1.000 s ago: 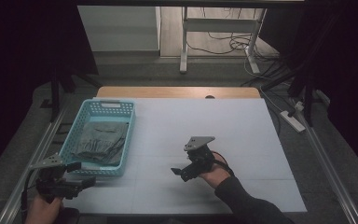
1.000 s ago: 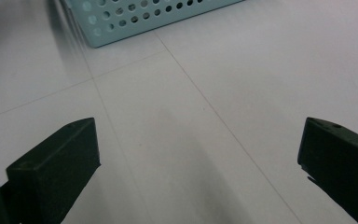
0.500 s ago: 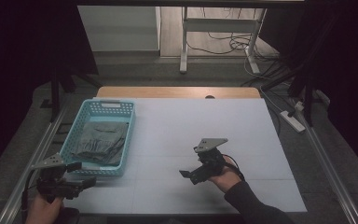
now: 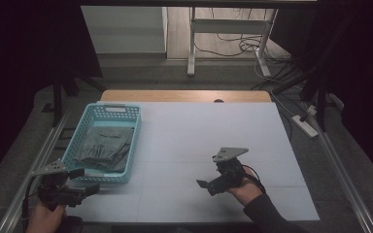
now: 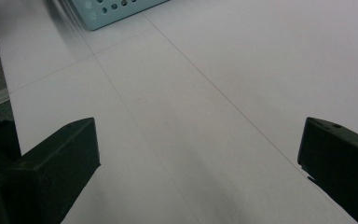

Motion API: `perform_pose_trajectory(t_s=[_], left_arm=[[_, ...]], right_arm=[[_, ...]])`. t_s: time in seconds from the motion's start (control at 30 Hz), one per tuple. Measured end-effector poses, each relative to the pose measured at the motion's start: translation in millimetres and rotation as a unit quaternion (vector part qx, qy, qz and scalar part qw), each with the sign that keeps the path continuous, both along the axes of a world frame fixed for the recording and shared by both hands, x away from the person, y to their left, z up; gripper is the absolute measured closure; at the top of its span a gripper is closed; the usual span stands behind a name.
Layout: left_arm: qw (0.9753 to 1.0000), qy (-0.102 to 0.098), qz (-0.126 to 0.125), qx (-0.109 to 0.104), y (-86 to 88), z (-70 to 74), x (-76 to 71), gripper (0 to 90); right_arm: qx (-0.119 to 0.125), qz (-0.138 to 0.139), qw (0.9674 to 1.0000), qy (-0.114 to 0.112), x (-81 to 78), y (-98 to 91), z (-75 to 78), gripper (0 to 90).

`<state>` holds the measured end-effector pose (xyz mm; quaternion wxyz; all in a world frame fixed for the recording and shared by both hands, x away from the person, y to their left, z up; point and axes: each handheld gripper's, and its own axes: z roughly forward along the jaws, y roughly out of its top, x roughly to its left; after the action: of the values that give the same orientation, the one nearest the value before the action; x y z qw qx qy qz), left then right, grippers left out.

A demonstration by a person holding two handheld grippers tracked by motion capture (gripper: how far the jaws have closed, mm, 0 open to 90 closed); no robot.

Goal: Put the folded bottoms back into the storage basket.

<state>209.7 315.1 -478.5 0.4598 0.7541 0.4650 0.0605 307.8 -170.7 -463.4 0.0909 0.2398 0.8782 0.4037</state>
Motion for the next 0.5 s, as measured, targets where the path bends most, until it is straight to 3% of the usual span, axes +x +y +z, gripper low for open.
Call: perform_pose_trajectory(t_s=[0.5], left_arm=[[1.0000, 0.001, 0.003, -0.001, 0.3, 0.0, -0.1, 0.1]], right_arm=[[-0.007, -0.027, 0.9995, 0.014, -16.0, -27.9, 2.6, 0.0]])
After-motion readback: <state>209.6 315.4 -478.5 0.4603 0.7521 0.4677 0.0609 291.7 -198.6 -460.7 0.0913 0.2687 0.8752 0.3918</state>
